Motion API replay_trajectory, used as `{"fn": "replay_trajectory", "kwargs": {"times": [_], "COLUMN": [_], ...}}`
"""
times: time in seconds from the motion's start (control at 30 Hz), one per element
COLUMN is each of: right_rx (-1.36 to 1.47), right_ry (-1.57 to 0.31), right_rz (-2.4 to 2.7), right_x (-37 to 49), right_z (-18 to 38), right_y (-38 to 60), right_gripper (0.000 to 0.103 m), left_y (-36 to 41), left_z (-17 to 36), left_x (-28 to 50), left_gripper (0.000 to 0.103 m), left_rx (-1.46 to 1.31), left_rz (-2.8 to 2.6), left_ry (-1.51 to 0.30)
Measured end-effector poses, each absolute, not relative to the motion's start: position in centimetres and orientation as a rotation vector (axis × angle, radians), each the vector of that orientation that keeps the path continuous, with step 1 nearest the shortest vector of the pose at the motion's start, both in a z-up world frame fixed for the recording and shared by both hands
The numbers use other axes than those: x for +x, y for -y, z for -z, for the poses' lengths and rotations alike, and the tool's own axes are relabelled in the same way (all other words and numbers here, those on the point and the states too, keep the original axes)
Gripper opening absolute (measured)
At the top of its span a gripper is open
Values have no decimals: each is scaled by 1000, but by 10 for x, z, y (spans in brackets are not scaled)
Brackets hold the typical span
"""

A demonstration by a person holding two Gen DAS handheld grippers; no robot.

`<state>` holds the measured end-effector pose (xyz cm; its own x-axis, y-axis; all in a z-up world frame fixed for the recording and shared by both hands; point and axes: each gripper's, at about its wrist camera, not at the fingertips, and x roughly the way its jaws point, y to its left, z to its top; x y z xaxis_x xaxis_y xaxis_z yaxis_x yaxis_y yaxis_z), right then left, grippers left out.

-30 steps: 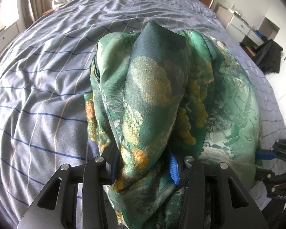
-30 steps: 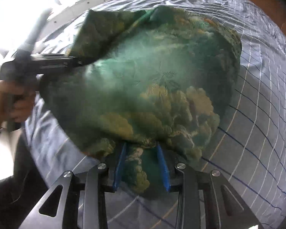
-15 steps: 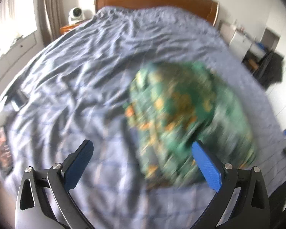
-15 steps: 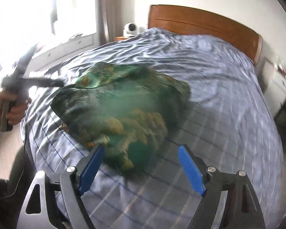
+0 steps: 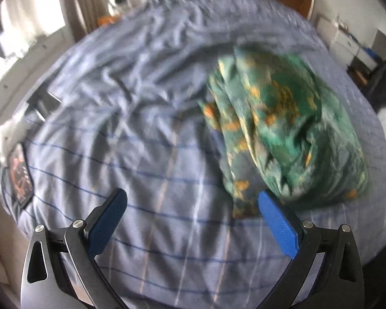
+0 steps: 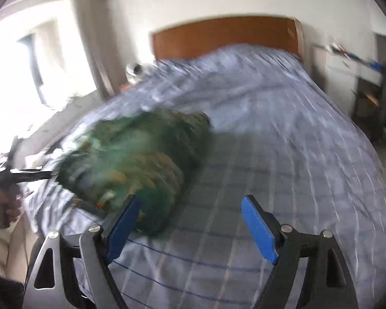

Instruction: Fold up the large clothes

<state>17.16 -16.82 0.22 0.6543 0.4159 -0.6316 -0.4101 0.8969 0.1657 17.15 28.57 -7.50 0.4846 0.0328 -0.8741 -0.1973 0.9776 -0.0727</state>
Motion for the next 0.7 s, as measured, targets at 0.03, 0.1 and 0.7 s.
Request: {"fn": "replay_trajectory", "kwargs": {"times": [0.03, 0.1, 0.7], "right_rx": [-7, -26, 61], "right_ry": [-705, -740, -918], "right_rz": [-508, -556, -653], "right_x": [170, 171, 221], "right_z": [-2, 3, 4], "right_y": [164, 156, 100], "right_gripper": [87, 87, 87], "left_y": [-287, -295, -303], "left_z": [73, 63, 143], "left_x": [173, 177, 275], "left_gripper": [102, 102, 103], "left_rx": [-204, -297, -745], "left_rz": [-116, -76, 202], "left_ry": [-1069, -1055, -1158]}}
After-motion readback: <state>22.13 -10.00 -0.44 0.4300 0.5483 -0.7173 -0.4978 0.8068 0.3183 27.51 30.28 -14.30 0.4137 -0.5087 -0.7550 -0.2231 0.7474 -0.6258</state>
